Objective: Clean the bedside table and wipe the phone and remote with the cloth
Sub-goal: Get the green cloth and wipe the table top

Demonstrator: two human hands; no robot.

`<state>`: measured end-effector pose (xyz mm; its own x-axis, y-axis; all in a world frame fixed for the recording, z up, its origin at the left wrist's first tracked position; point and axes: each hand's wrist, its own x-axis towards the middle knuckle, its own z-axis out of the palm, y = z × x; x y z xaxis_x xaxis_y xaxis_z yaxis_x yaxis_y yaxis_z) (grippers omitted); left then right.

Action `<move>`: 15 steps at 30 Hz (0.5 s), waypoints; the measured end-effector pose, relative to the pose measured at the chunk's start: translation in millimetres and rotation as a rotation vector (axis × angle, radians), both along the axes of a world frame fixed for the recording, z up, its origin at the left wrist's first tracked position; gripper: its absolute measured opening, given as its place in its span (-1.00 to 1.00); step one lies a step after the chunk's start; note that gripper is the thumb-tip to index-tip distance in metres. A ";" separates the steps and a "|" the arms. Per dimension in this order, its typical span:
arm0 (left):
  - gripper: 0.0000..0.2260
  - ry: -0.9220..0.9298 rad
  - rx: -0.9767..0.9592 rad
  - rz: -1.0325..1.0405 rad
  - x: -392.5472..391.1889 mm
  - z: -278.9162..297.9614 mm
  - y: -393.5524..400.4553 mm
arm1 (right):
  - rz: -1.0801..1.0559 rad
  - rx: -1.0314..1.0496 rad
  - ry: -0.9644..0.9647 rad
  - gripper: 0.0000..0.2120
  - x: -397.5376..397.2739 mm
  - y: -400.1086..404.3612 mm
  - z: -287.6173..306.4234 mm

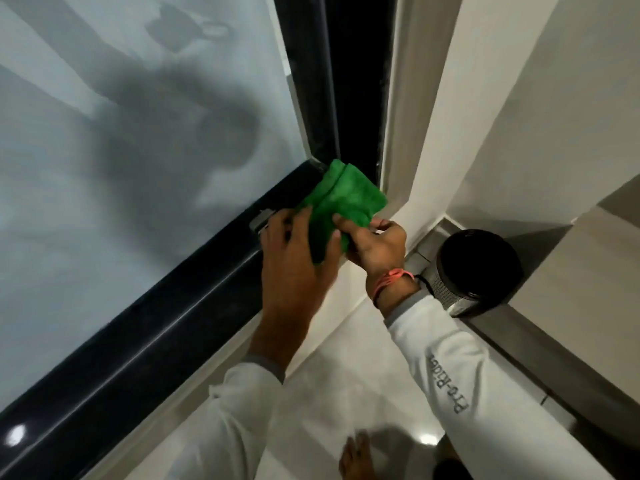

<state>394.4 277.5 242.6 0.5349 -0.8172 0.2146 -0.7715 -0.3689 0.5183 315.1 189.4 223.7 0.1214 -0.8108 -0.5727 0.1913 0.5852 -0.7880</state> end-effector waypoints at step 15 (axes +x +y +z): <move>-0.78 0.639 0.381 -0.368 -160.3 -60.0 -74.3 | -0.261 0.234 -0.595 -0.55 -220.7 15.8 -86.2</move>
